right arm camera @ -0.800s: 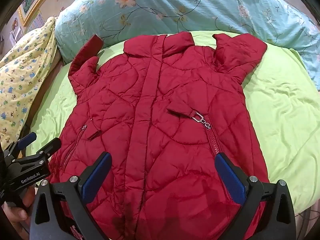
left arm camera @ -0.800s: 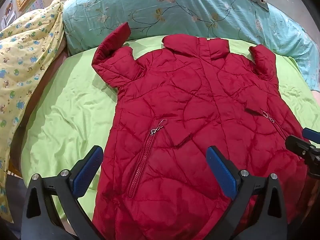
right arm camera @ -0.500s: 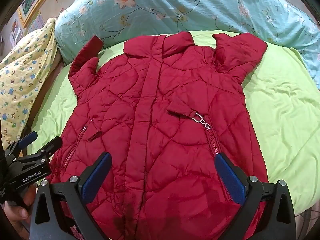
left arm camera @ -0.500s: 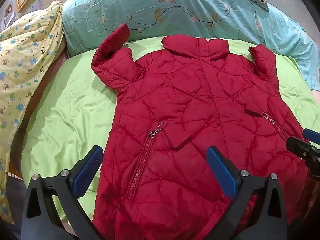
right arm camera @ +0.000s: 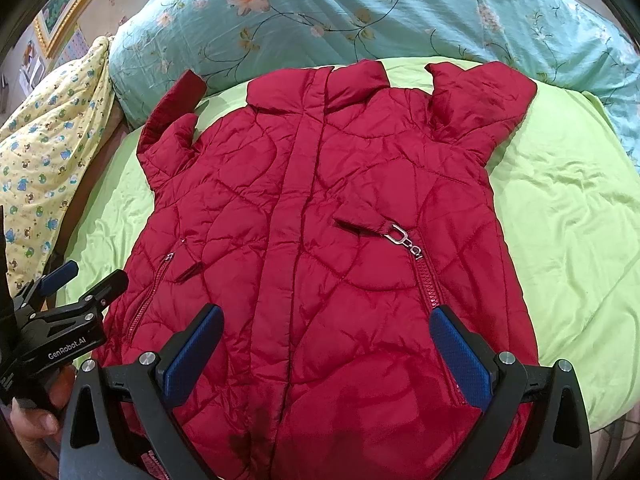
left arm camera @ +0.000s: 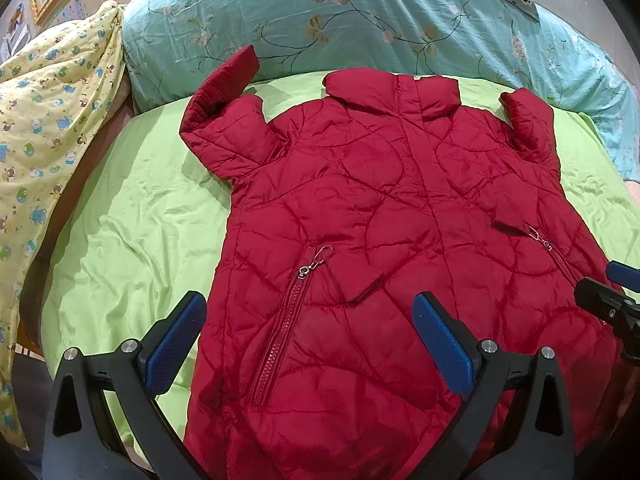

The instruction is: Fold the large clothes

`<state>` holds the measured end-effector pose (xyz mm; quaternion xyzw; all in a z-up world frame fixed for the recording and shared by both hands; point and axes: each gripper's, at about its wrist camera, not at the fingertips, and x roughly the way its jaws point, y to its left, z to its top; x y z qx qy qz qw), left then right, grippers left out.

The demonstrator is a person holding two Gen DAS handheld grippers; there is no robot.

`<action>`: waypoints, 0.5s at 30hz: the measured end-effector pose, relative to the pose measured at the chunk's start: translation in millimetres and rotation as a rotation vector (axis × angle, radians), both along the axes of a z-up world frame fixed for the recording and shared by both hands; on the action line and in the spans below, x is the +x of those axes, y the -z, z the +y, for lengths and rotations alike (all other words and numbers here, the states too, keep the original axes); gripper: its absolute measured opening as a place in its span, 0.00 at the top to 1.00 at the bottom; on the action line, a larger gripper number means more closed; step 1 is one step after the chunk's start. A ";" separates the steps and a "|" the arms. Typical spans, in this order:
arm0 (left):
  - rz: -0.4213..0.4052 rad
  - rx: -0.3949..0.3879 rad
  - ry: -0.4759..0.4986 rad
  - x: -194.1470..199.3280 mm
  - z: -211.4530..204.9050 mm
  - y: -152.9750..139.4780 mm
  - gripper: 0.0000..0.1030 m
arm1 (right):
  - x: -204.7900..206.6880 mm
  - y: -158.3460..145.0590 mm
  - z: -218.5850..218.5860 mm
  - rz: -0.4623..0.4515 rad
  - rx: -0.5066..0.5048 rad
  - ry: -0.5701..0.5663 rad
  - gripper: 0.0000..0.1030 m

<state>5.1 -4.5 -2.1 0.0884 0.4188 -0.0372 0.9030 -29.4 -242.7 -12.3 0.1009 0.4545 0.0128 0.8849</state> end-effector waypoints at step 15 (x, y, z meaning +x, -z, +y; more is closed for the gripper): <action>0.076 -0.005 0.002 11.0 -0.2 6.9 0.00 | 3.5 -0.2 -1.4 -0.018 0.019 -0.004 0.00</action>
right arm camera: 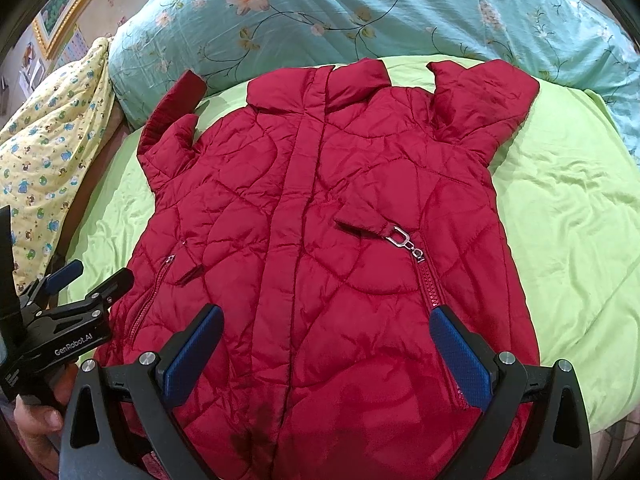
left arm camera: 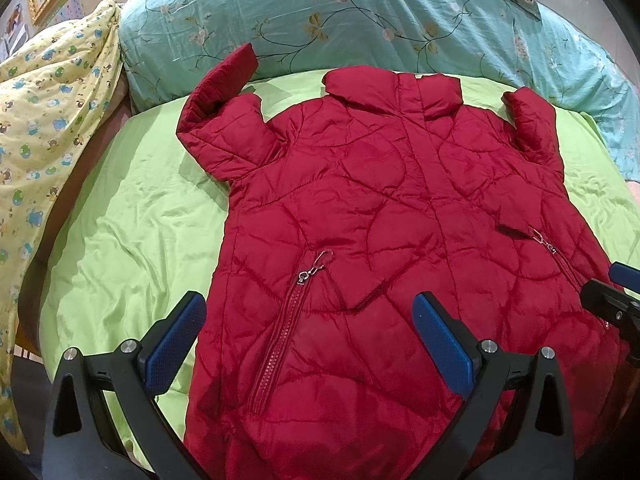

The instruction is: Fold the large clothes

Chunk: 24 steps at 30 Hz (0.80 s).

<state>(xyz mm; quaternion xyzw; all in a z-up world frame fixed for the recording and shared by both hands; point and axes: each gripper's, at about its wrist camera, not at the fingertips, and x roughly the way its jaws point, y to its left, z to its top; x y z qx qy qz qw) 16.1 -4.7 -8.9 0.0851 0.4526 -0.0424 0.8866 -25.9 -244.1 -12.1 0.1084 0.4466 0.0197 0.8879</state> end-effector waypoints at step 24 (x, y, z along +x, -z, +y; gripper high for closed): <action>-0.012 0.001 0.001 19.1 -3.6 2.1 0.00 | 19.2 -17.9 -39.3 -0.008 0.044 0.050 0.00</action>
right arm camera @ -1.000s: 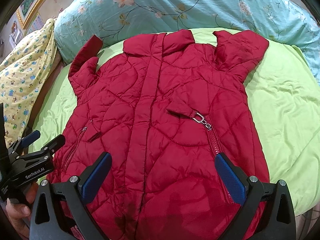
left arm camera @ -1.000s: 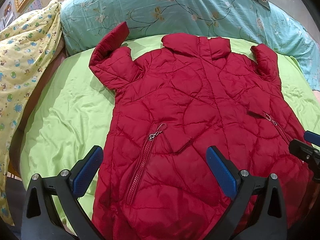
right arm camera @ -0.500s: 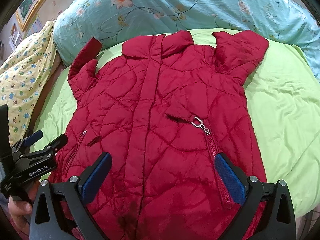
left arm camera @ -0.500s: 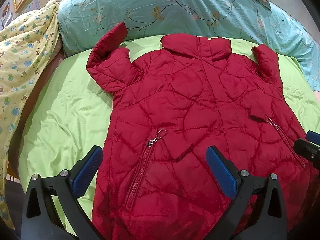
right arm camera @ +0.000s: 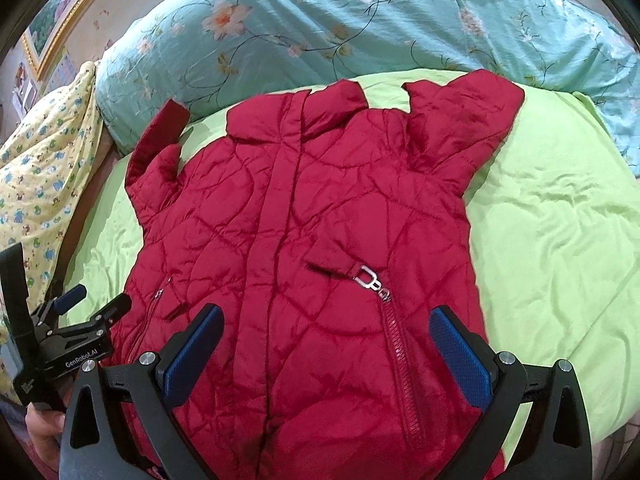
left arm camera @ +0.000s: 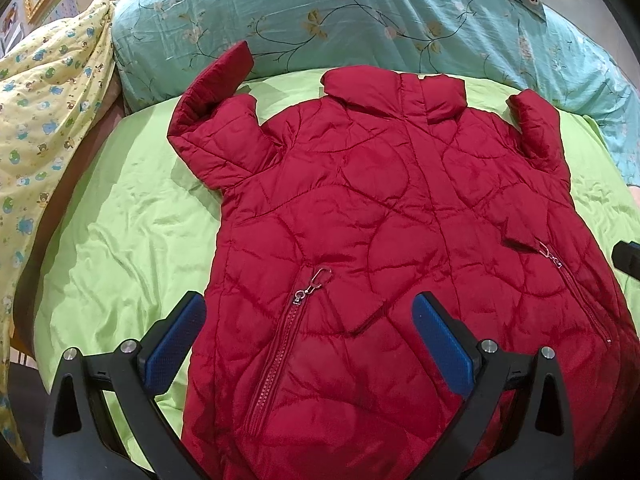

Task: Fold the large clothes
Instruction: 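Grasp the sleeve cuff nearest the right gripper with the right gripper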

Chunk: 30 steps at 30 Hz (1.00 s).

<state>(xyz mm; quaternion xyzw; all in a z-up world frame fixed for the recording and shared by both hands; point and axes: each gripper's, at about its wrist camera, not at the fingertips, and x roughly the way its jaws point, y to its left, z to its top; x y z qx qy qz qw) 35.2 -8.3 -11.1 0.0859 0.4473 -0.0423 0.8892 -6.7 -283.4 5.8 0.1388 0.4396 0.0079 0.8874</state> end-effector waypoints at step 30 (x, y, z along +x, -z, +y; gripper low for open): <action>0.048 -0.078 -0.022 58.0 10.5 22.5 0.00 | 123.3 28.5 -206.1 -0.054 0.151 0.273 0.03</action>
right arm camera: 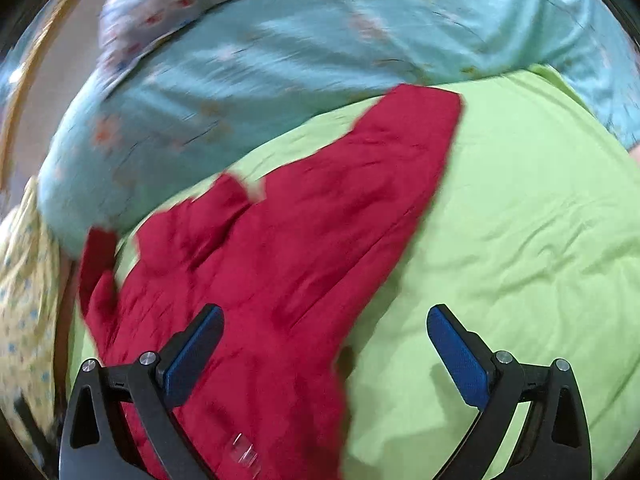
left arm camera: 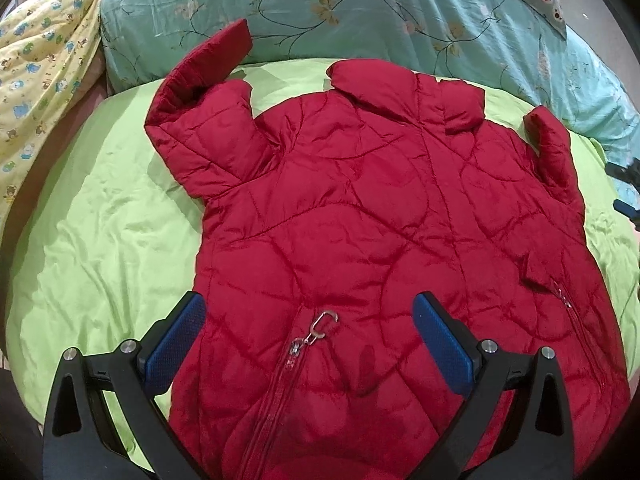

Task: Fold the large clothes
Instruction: 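Grasp the sleeve cuff nearest the right gripper with the right gripper, then fold the held sleeve across the jacket body with the right gripper, release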

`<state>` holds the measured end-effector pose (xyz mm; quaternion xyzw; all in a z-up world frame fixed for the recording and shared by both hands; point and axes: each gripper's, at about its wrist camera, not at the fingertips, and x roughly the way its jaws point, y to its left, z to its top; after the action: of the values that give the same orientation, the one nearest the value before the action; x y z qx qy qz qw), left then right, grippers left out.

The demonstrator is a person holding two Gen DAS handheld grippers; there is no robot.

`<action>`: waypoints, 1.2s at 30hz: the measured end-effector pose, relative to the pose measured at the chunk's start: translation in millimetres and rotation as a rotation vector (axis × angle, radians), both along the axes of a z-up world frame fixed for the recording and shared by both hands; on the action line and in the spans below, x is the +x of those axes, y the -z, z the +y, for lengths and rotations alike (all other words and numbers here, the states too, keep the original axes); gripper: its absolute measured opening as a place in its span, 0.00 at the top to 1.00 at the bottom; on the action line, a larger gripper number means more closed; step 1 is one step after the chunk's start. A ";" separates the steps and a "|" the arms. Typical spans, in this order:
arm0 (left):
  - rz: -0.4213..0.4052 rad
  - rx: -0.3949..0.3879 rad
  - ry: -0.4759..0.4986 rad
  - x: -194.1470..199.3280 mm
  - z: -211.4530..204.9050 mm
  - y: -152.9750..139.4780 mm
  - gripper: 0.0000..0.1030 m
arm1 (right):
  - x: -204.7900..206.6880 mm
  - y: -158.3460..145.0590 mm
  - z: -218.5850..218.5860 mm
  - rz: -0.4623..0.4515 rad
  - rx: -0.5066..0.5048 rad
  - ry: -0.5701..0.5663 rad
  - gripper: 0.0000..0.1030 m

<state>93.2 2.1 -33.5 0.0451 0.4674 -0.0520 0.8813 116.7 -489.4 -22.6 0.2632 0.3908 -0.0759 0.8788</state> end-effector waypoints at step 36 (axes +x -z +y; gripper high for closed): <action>0.046 -0.085 0.054 14.0 -20.2 24.9 0.00 | 67.3 -28.8 13.5 -0.255 -0.061 -0.219 0.93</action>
<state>107.2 -18.0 -58.4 0.0190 0.4837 -0.0964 0.8697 183.9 -475.9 6.2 0.1998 0.3002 0.0427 0.9317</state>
